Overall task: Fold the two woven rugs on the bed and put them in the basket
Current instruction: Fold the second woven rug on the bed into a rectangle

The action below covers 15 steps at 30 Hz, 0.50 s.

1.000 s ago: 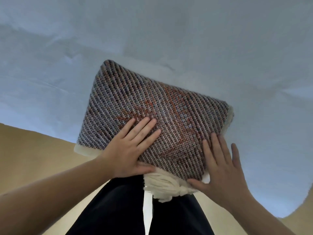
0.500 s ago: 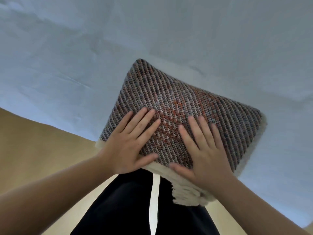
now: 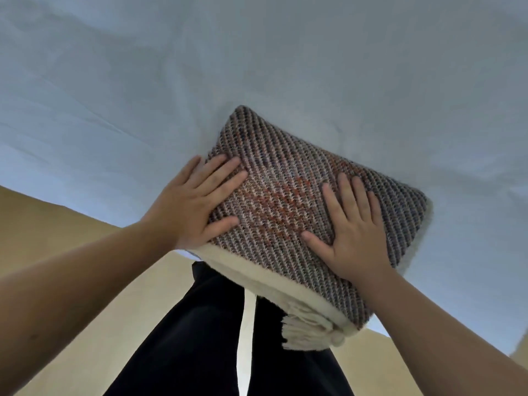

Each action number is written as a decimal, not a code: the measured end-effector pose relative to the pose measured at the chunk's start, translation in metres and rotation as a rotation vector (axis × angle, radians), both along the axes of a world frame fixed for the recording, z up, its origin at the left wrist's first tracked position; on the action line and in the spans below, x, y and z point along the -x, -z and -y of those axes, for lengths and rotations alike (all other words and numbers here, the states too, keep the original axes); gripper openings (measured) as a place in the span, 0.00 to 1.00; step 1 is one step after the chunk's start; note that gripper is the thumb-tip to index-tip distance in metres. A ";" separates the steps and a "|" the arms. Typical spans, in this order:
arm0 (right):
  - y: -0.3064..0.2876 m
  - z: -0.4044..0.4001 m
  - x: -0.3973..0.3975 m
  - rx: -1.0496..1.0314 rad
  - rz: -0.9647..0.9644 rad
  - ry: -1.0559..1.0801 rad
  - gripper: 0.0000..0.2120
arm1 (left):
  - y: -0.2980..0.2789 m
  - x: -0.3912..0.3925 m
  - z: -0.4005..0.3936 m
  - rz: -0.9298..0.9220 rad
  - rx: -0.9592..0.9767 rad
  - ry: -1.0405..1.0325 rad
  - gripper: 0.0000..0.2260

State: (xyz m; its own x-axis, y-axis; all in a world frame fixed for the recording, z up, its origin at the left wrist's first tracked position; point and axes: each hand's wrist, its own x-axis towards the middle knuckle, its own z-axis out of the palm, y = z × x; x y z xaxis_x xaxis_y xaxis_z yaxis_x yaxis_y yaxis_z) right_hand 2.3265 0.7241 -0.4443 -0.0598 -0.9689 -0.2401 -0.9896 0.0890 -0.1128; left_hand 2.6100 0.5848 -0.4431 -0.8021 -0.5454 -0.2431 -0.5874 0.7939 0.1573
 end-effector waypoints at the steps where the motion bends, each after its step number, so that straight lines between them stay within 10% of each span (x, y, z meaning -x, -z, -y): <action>1: -0.001 -0.005 0.003 -0.005 -0.012 0.030 0.41 | 0.002 -0.006 0.001 0.033 -0.018 0.000 0.34; 10: -0.017 0.021 -0.025 0.216 0.063 0.151 0.39 | -0.047 0.072 -0.004 -0.270 0.139 0.022 0.30; 15: -0.008 0.019 -0.003 0.028 0.030 0.220 0.38 | -0.023 0.096 0.041 0.106 -0.010 0.019 0.32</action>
